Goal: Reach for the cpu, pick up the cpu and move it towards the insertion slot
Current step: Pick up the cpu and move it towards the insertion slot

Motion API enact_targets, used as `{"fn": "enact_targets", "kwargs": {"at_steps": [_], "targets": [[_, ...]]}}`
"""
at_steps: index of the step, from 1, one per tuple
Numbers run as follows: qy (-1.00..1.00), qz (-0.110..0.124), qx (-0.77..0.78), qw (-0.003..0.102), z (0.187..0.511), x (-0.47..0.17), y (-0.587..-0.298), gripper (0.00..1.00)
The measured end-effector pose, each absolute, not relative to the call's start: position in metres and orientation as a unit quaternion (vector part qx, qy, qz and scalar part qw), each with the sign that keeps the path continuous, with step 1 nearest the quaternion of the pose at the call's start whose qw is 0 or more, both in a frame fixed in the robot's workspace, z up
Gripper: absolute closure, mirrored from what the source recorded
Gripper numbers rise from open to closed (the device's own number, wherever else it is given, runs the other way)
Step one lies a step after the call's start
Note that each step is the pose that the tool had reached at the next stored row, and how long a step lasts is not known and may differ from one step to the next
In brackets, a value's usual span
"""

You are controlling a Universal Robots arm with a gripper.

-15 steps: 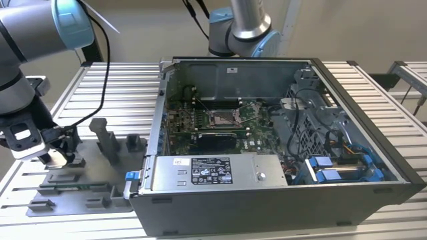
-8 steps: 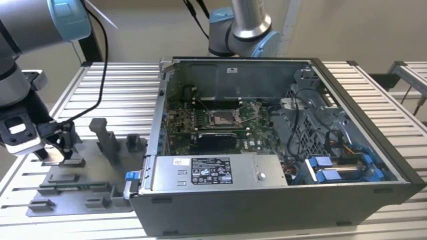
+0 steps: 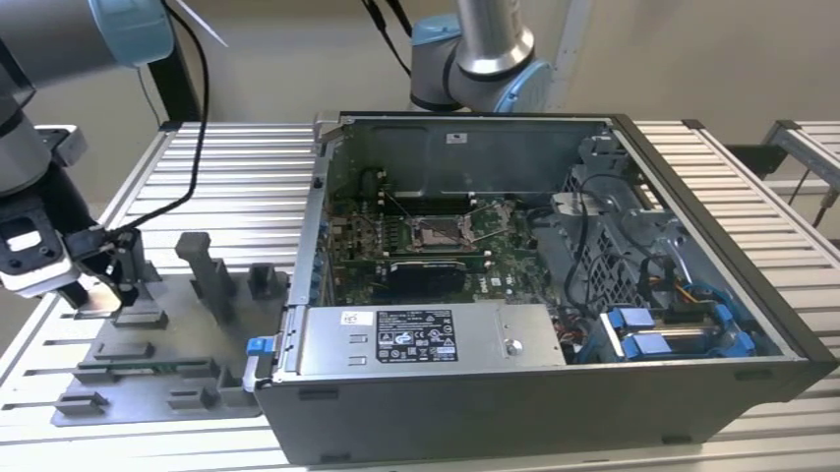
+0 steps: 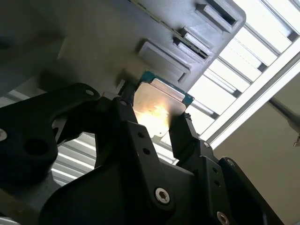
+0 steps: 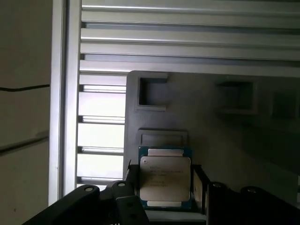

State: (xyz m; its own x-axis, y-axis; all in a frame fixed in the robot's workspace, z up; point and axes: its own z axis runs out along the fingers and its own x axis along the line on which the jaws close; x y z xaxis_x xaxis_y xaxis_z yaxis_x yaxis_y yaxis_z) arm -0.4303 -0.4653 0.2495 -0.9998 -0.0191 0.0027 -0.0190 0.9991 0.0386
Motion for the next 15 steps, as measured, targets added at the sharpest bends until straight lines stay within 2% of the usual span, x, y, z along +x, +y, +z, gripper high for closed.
{"fn": "enact_targets", "kwargs": {"at_steps": [15], "targets": [[-1.0, -0.019, 0.01, 0.002, 0.27, -0.43, -0.465, 1.0]]}}
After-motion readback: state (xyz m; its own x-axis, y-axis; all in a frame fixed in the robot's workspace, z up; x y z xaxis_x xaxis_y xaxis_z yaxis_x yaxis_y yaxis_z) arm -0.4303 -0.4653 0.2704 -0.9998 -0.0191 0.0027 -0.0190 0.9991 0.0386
